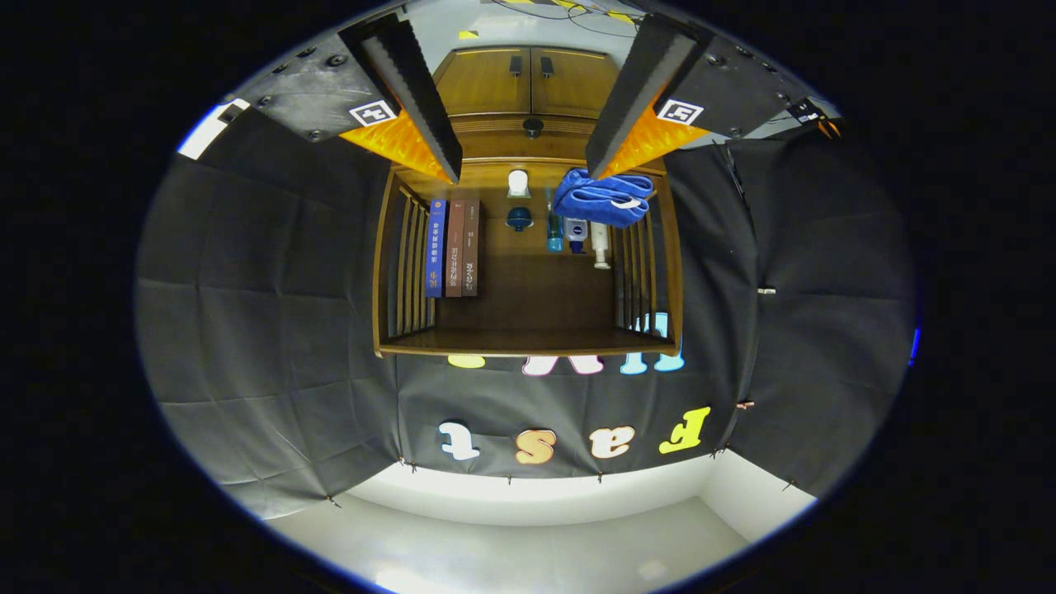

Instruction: Pull open the drawer, take out the items inside it, and place them on the countertop above the cabinet.

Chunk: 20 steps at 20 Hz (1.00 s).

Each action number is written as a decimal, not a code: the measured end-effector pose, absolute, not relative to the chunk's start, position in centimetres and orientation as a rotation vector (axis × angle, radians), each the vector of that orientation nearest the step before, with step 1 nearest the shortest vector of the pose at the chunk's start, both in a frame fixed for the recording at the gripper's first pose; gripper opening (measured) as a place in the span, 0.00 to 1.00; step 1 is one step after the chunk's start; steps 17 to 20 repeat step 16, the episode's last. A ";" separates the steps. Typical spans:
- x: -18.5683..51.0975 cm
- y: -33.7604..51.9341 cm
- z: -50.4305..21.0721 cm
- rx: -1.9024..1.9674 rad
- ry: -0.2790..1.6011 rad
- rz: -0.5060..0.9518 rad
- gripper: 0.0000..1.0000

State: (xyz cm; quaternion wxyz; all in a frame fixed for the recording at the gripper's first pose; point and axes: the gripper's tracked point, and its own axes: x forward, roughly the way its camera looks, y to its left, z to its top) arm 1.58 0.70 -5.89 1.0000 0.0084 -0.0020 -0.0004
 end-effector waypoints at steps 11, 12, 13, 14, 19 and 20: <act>0.2 -0.9 -5.6 0.032 0.000 -0.037 0.99; 0.1 -0.9 -5.6 0.034 0.000 -0.036 0.99; 0.1 -0.8 -5.6 0.035 0.002 -0.036 0.99; 0.1 -0.9 -5.7 0.035 0.002 -0.036 0.99; 0.2 -0.9 -5.6 0.030 0.002 -0.037 0.99; 0.2 -0.9 -5.6 0.030 0.002 -0.037 0.99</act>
